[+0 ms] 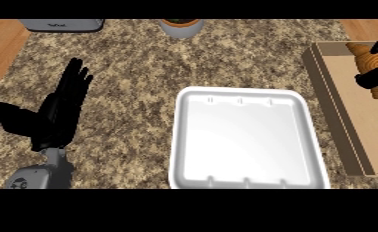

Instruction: Pick the croissant from the tray and place it in the cardboard box

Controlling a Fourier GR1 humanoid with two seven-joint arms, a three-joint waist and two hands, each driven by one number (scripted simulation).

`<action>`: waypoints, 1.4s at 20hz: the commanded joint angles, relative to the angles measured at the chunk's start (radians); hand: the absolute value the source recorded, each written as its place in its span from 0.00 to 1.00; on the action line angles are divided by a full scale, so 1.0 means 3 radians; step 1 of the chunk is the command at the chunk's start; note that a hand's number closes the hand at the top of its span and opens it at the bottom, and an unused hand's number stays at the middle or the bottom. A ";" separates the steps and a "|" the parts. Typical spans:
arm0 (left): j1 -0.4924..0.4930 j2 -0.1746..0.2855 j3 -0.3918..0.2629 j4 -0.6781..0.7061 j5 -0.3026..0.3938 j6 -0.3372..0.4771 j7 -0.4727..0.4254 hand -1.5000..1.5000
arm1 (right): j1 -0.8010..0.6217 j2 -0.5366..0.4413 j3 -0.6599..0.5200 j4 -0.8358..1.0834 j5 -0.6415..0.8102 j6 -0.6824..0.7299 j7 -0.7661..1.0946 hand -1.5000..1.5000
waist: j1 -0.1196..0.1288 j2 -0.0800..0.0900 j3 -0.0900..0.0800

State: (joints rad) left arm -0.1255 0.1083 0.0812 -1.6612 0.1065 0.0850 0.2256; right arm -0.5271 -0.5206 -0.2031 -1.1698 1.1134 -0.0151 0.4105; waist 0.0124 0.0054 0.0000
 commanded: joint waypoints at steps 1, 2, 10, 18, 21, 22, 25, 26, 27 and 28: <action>0.0086 -0.0074 -0.0089 -0.0099 -0.0045 0.0020 -0.0053 0.50 | 0.0022 -0.0160 0.0041 0.0588 0.0086 0.0398 -0.0011 1.00 | 0.0051 0.0009 0.0001; 0.0080 0.0017 0.0041 0.0075 0.0059 -0.0101 -0.0164 0.50 | -0.0032 -0.0182 -0.0018 0.0796 0.0015 0.0456 -0.0076 0.00 | 0.0060 0.0026 0.0000; 0.0045 -0.0066 -0.0047 -0.0035 -0.0066 0.0064 -0.0011 0.50 | -0.0222 -0.0283 -0.0479 0.1219 -0.0397 -0.0469 -0.0978 0.00 | -0.0016 -0.0012 0.0006; 0.0123 0.0055 0.0061 -0.0099 0.0071 -0.0083 0.0007 0.50 | -0.0443 -0.0006 -0.0950 0.0918 -0.1138 -0.1054 -0.1489 0.00 | -0.0026 -0.0025 0.0002; 0.0153 0.0011 0.0064 -0.0087 0.0024 -0.0002 -0.0003 0.50 | -0.0531 0.0098 -0.1268 0.0922 -0.1638 -0.0912 -0.1523 0.00 | -0.0038 -0.0032 0.0005; 0.0104 0.0001 0.0023 -0.0062 0.0010 -0.0016 0.0008 0.50 | -0.0523 0.0089 -0.1384 0.0936 -0.1796 -0.0872 -0.1572 0.00 | -0.0055 -0.0028 0.0005; 0.0153 0.0073 0.0097 -0.0089 0.0059 -0.0075 -0.0020 0.50 | -0.0465 0.0196 -0.1664 0.0873 -0.2250 -0.0766 -0.1722 0.00 | -0.0054 -0.0032 0.0006; 0.0055 -0.0044 -0.0003 -0.0027 -0.0035 0.0053 0.0043 0.50 | -0.0437 0.0094 -0.1731 0.0770 -0.2368 -0.0613 -0.1699 0.00 | -0.0097 -0.0034 0.0004; 0.0168 0.0054 0.0110 -0.0139 0.0078 -0.0033 0.0071 0.50 | -0.0437 0.0053 -0.1803 0.0741 -0.2481 -0.0534 -0.1674 0.00 | -0.0068 -0.0038 0.0003; 0.0008 -0.0019 0.0062 0.0016 0.0006 0.0047 0.0033 0.50 | -0.0360 -0.0004 -0.1889 0.0707 -0.2619 -0.0433 -0.1783 0.00 | -0.0099 -0.0029 0.0003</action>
State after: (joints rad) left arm -0.0970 0.1102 0.0985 -1.6732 0.1127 0.0843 0.2280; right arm -0.6573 -0.5021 -0.6835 -0.9218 0.4679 -0.2182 -0.0862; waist -0.0092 -0.0036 0.0012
